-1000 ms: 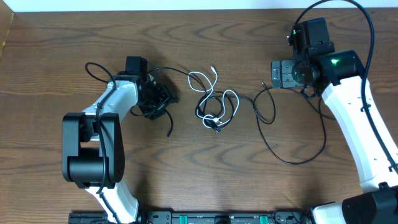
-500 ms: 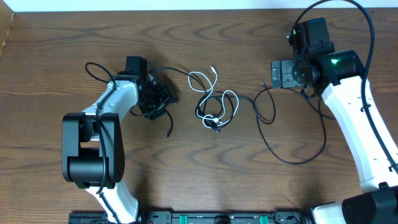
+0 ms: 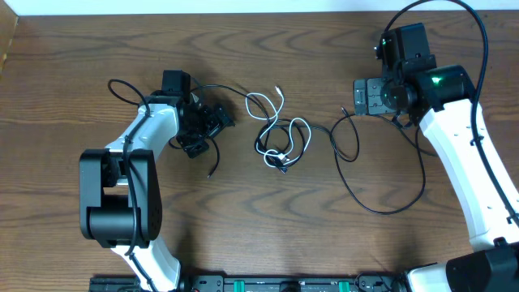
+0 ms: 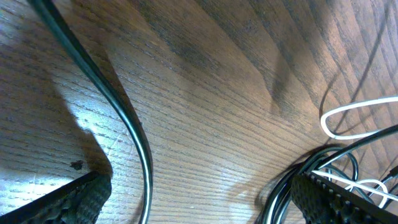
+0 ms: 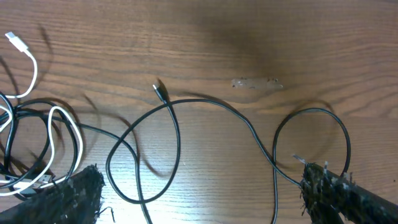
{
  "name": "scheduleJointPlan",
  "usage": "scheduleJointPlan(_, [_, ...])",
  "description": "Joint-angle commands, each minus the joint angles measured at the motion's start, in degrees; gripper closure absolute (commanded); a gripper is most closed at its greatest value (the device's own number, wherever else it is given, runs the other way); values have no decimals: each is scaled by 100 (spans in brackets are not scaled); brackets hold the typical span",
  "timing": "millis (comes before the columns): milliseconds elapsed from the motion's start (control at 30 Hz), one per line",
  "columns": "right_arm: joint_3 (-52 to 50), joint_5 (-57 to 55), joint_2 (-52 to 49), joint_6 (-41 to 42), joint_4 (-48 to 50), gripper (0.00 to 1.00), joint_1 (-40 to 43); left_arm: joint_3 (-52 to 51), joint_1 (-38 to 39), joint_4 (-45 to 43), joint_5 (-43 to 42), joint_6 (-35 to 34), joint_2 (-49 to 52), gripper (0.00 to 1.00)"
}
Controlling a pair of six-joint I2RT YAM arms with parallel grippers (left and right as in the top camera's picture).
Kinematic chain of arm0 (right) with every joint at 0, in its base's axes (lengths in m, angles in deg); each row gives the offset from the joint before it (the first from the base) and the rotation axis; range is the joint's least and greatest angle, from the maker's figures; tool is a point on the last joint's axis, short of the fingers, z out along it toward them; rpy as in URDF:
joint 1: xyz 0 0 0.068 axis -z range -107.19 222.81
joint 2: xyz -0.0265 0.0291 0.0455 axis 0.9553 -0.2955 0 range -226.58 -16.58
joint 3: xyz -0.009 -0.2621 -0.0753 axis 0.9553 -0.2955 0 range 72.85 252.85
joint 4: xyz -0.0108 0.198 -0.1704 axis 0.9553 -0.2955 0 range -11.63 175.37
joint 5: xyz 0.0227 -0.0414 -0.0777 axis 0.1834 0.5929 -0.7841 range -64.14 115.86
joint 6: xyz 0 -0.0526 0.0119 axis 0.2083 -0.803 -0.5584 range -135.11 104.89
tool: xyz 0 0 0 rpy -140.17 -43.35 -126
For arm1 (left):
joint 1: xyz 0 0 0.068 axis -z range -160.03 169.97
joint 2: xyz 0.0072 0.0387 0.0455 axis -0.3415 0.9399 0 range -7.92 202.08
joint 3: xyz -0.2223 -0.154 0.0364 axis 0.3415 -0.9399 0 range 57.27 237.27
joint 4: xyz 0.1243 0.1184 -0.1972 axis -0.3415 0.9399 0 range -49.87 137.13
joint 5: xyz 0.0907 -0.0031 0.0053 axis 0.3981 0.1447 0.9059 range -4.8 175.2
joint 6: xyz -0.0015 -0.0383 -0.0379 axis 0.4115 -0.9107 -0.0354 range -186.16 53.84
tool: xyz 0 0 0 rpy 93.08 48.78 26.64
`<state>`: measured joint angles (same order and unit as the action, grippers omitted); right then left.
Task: Untangle cables
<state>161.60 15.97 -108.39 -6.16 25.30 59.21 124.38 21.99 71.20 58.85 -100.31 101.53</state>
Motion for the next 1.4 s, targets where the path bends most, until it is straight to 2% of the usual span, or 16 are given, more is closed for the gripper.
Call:
scheduleJointPlan(0, [4,-2,142,44,-2,1,2,-308,-44,105,940,197,398,1])
scheduleJointPlan(167, [4,-2,142,44,-2,1,2,-308,-44,94,2094,660,398,1])
scheduleJointPlan(267, [4,-4,142,44,-2,1,2,-308,-44,155,2885,691,398,1])
scheduleJointPlan(533, [4,-2,142,44,-2,1,2,-308,-44,162,3023,691,398,2])
scheduleJointPlan(633, [4,-2,142,44,-2,1,2,-306,-44,278,2643,933,380,2])
scheduleJointPlan(700, [4,-2,142,44,-2,1,2,-236,-46,330,1893,1342,295,2])
scheduleJointPlan(800, [4,-2,142,44,-2,1,2,-127,-44,474,1279,1438,-44,2])
scheduleJointPlan(967, [4,-2,142,44,-2,1,2,-127,-37,474,743,1246,-944,2])
scheduleJointPlan(1067, [4,-2,142,44,0,1,2,-129,-9,472,730,1110,-1429,2])
scheduleJointPlan(1267, [4,-2,142,46,26,1,2,-140,225,463,730,549,-1694,1])
scheduleJointPlan(1367, [4,0,142,46,256,1,2,-273,452,310,732,483,-1637,31])
